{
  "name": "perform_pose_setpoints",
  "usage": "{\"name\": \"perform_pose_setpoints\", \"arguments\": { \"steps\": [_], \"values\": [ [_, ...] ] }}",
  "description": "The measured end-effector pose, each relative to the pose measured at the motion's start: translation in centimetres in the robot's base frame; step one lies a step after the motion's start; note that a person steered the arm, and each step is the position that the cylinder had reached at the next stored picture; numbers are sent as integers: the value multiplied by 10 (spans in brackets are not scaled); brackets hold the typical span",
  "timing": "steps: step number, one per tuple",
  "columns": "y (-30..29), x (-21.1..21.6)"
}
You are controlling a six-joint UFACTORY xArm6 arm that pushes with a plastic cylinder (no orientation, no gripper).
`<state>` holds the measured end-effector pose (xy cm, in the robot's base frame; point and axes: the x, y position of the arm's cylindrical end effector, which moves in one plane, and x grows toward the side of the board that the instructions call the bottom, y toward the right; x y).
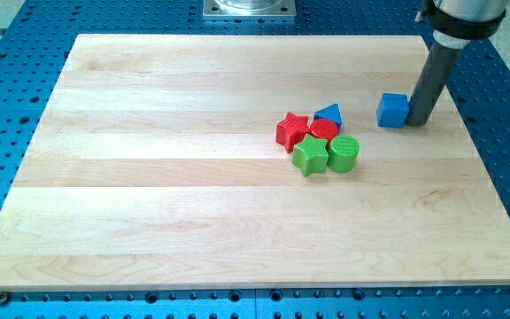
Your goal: Place the blue cube to the right of the red circle
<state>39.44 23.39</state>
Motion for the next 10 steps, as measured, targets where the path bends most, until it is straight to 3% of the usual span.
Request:
{"name": "perform_pose_setpoints", "arguments": {
  "steps": [1,2,4,5,8,10],
  "values": [
    [1,1],
    [48,-37],
    [-29,-8],
    [-35,5],
    [-30,-54],
    [-75,-16]
  ]
}}
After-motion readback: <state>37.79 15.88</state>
